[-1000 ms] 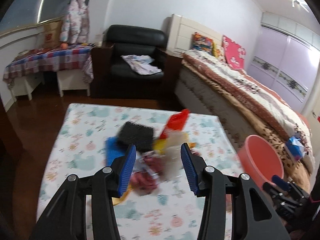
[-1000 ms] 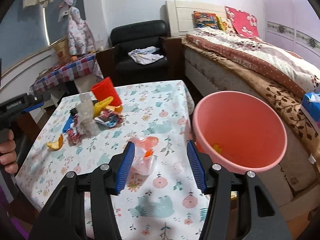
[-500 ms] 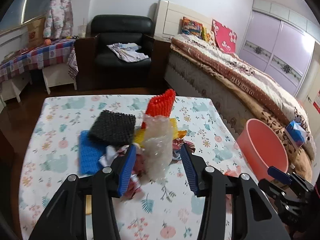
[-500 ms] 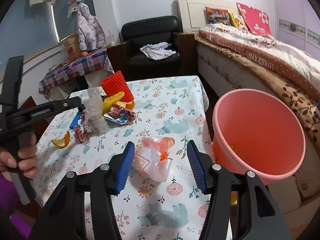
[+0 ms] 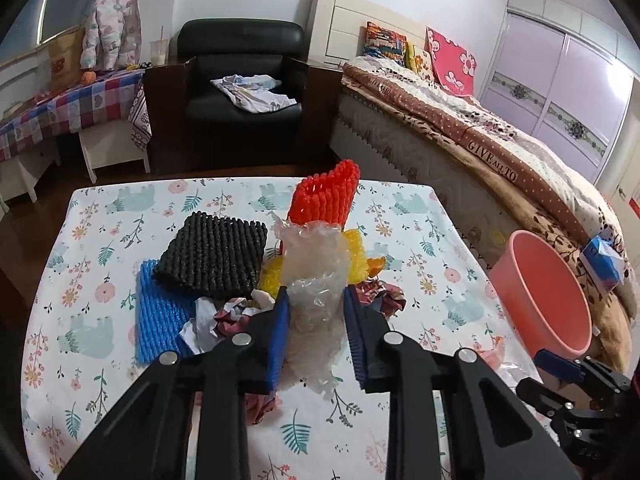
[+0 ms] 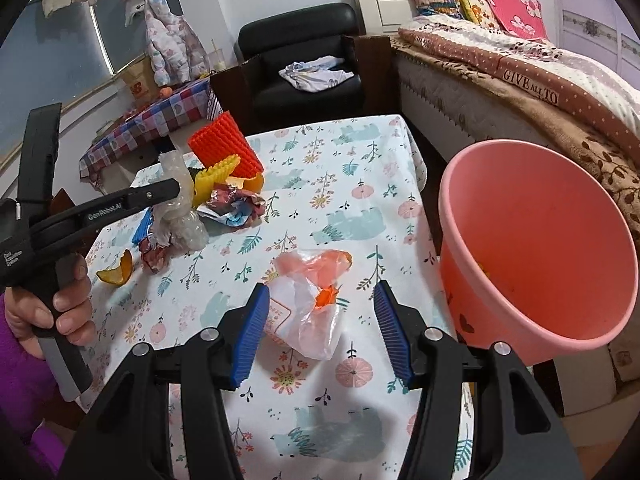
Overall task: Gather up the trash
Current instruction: 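Grasp the crinkled clear plastic with the left tool while the right tool grasps the pink-orange bag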
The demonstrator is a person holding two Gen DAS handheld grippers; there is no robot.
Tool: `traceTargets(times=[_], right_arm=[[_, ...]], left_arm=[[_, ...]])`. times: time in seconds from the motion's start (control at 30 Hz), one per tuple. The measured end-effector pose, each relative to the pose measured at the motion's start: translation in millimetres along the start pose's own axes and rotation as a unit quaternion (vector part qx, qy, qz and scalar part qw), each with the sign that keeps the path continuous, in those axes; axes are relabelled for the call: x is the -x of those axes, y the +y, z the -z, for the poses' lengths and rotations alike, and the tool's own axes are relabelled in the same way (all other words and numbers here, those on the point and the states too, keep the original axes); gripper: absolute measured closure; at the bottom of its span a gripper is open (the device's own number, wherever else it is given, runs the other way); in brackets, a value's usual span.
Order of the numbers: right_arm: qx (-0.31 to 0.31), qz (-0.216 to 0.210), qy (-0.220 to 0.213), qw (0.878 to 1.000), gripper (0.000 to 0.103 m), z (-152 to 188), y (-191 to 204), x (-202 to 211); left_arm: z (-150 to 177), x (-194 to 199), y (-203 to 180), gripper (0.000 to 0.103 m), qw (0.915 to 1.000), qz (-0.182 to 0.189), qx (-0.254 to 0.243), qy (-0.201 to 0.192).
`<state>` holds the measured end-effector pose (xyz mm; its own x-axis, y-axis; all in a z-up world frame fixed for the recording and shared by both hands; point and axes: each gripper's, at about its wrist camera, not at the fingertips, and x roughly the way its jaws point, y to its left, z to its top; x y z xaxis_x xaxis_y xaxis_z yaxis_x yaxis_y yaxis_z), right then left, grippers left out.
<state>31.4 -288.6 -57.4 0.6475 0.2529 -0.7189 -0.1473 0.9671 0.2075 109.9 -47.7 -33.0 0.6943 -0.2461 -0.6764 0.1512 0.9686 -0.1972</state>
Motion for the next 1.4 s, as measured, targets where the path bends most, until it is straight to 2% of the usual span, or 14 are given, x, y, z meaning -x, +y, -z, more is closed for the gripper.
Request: traceTargets(times=[0.33, 0.73, 0.8, 0.9, 0.93, 1.2, 1.4], right_arm=[[-0.002, -0.007, 0.024, 1.000, 0.047, 5.5, 1.7, -8.8], [-0.016, -0.033, 0.047, 0.998, 0.047, 10.6, 5.5, -17.9], [-0.012, -0.038, 0.051, 0.998, 0.056, 11.8, 7.8, -18.4], [-0.004, -0.037, 0.051, 0.998, 0.061, 12.8, 11.1, -17.8], [-0.004, -0.039, 0.050, 0.998, 0.063, 12.5, 11.3, -17.1], [-0.007, -0.033, 0.008, 0.999, 0.065, 5.2, 6.2, 2.6], [-0.003, -0.011, -0.031, 0.999, 0.065, -4.4, -1.2, 21.1]], left_arm=[[0.1, 37.7, 6.1, 0.079, 0.9986, 0.037, 0.018, -0.033], [7.9, 51.3, 6.5, 0.078, 0.9981, 0.045, 0.026, -0.033], [8.6, 51.9, 5.5, 0.078, 0.9981, 0.046, 0.025, -0.032], [9.6, 53.1, 3.2, 0.078, 0.9981, 0.047, 0.024, -0.032], [9.9, 53.6, 2.2, 0.078, 0.9981, 0.047, 0.024, -0.032], [8.7, 53.8, -8.1, 0.078, 0.9980, 0.050, 0.022, -0.033], [6.4, 51.8, -27.0, 0.078, 0.9975, 0.059, 0.016, -0.033]])
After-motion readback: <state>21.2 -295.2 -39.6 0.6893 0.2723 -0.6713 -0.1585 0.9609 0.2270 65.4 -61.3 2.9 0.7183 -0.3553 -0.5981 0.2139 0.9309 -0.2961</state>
